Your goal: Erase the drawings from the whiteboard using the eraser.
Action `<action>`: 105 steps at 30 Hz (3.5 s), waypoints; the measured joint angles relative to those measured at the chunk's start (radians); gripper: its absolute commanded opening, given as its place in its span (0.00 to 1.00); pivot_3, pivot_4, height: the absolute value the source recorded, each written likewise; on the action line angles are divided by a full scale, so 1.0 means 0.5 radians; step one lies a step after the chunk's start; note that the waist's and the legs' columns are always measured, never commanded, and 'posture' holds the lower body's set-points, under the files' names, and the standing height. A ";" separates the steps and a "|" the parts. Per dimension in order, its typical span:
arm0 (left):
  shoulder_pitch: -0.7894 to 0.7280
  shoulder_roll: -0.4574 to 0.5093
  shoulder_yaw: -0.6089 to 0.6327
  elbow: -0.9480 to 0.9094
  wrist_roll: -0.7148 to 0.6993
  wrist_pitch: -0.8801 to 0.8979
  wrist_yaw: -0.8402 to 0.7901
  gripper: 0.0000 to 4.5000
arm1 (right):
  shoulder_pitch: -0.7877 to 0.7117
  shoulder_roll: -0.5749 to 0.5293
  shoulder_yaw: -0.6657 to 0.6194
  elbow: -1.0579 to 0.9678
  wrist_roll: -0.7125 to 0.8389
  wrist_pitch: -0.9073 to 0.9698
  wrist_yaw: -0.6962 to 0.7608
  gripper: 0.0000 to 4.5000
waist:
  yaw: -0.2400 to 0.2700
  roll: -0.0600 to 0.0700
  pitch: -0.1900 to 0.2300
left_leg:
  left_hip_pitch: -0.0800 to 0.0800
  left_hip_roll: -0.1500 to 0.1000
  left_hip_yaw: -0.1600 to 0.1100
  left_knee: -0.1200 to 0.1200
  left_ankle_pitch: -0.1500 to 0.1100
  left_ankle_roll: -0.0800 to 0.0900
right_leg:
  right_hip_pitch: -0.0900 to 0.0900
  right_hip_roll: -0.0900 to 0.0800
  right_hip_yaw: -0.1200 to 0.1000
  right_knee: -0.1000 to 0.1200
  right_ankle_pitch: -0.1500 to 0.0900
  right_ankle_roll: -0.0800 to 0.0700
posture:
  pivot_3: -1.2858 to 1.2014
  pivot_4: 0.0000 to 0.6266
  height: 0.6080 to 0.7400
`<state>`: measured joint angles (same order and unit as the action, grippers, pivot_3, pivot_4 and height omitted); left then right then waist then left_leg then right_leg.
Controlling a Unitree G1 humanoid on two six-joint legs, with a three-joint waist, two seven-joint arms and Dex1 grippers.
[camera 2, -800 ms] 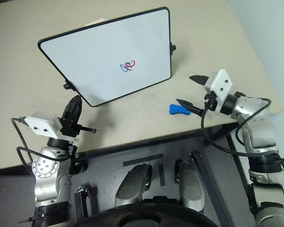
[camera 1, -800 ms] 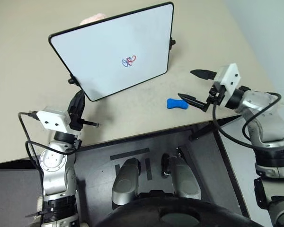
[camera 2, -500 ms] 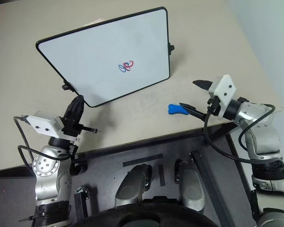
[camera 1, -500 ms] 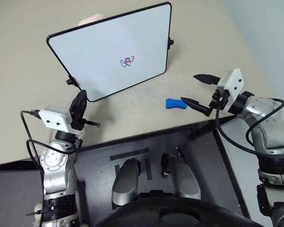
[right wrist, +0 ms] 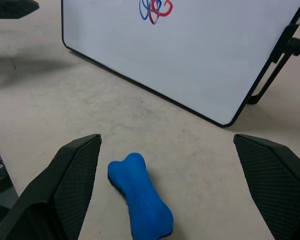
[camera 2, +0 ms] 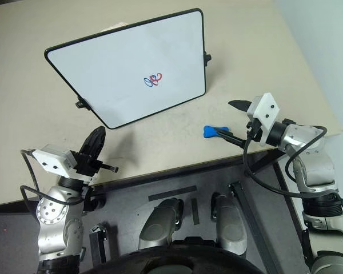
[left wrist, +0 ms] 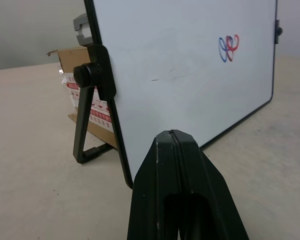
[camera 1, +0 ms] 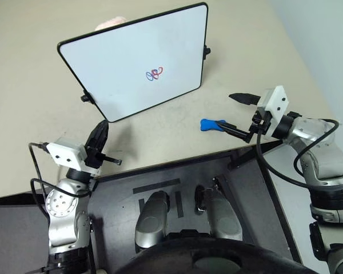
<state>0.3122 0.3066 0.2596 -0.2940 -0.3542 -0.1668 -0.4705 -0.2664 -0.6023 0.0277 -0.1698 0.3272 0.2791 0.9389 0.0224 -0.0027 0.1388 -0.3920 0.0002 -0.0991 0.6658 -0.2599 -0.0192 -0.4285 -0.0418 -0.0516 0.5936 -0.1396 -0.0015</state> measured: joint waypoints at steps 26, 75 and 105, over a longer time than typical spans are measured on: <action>0.116 -0.095 -0.141 -0.117 0.063 -0.010 -0.003 0.00 | -0.189 0.084 0.310 0.416 -0.271 -0.127 0.086 0.91 | -0.006 0.001 0.000 | 0.006 0.001 -0.001 0.000 -0.001 0.000 | 0.000 0.001 0.000 0.001 0.009 -0.015 | 0.52 0.24 1.00; -0.066 -0.118 -0.213 0.047 0.103 -0.085 0.042 0.00 | -1.512 0.588 0.821 2.024 -1.604 -2.153 -1.004 0.00 | 0.001 0.005 0.002 | 0.001 0.005 0.002 0.001 -0.024 -0.033 | -0.022 -0.003 -0.002 0.012 0.024 -0.038 | 0.52 0.24 1.00; -0.111 -0.135 -0.219 0.057 0.132 -0.111 0.067 0.00 | -1.778 0.805 1.017 2.527 -2.031 -2.352 -1.740 0.00 | -0.054 0.012 0.007 | 0.007 0.012 0.006 0.000 -0.025 -0.036 | -0.025 -0.001 -0.003 0.020 0.028 -0.051 | 0.52 0.24 1.00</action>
<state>0.2568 0.2392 0.1503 -0.2656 -0.2882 -0.2224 -0.4372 -1.1553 -0.1998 0.5360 1.0938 -0.6885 -0.8970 0.0689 -0.0047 0.0034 0.1422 -0.3886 0.0063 -0.0959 0.6659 -0.2722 -0.0371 -0.4408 -0.0422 -0.0529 0.6037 -0.1254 -0.0272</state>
